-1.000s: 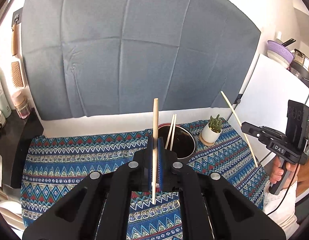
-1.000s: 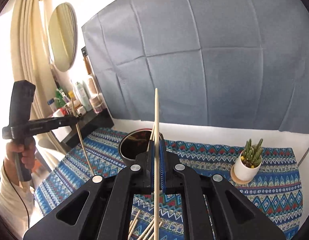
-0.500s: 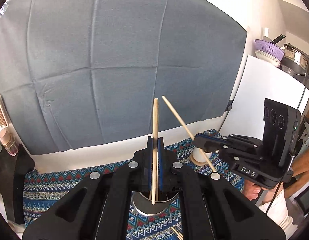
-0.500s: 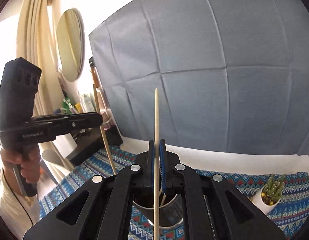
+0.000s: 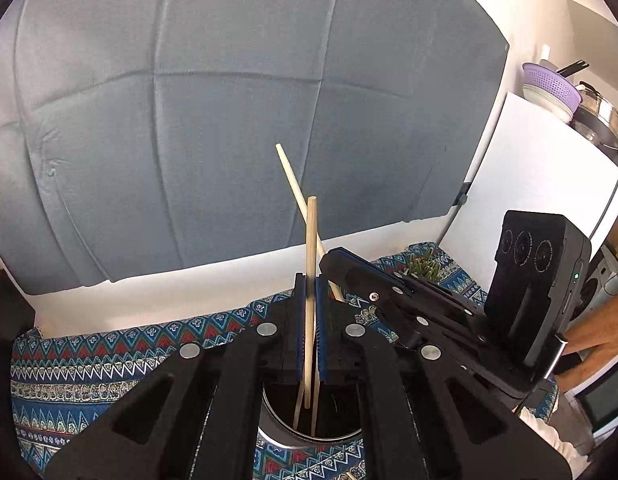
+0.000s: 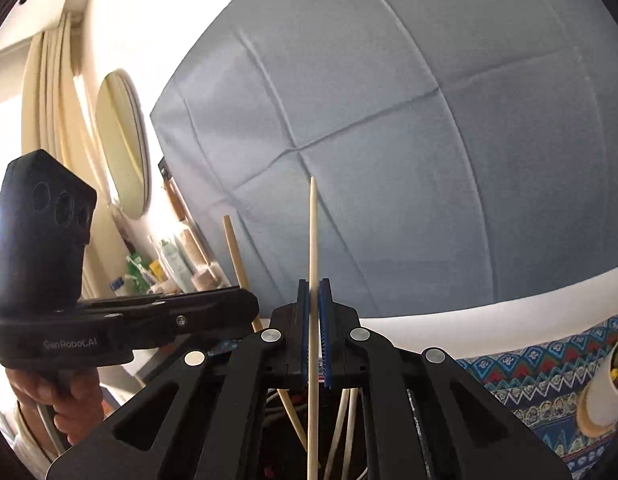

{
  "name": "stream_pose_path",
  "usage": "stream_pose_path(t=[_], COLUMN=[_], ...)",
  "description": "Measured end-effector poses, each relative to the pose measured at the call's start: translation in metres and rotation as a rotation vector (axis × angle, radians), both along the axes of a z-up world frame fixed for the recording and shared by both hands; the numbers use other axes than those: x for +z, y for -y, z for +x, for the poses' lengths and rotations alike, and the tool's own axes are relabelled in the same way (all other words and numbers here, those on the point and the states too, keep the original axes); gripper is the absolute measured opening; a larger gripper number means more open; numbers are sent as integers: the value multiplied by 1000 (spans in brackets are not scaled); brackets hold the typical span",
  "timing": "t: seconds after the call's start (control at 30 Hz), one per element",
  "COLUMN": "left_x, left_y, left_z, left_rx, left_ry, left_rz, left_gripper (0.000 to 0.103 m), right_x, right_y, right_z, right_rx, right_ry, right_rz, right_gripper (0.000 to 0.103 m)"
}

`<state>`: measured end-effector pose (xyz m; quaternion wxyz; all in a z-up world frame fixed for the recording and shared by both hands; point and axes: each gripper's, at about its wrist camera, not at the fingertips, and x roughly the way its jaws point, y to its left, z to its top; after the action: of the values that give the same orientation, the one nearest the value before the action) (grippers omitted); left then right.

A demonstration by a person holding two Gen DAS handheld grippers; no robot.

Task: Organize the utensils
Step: 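Lower the left tool's chopstick into the black holder while the right tool inserts its own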

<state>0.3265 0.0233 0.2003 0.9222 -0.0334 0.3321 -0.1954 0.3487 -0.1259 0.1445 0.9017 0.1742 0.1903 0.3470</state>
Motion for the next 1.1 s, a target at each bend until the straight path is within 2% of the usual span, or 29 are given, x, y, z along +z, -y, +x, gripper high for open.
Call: stream_pose_path(t=[0.13, 0.37, 0.83, 0.93, 1.03, 1.1], left_x=[-15, -36, -55, -57, -55, -51], left_y=[0, 5, 3, 2, -2, -6], left_z=[4, 3, -10, -14, -21, -26], left_rx=[-7, -30, -17, -15, 7, 22], left_ry=[-27, -61, -96, -94, -95, -88], left_rz=[4, 9, 45, 78, 89, 82], left_gripper=[5, 5, 5, 5, 16, 32], right_x=[-16, -25, -26, -25, -23, -22], right_y=[-6, -8, -2, 2, 8, 13], right_z=[6, 3, -40, -49, -55, -58], right_rx=[0, 8, -2, -34, -46, -56], right_ry=[-21, -33, 17, 25, 28, 19], right_rz=[1, -52, -206, -224, -232, -226], right_gripper=[5, 5, 5, 8, 9, 9])
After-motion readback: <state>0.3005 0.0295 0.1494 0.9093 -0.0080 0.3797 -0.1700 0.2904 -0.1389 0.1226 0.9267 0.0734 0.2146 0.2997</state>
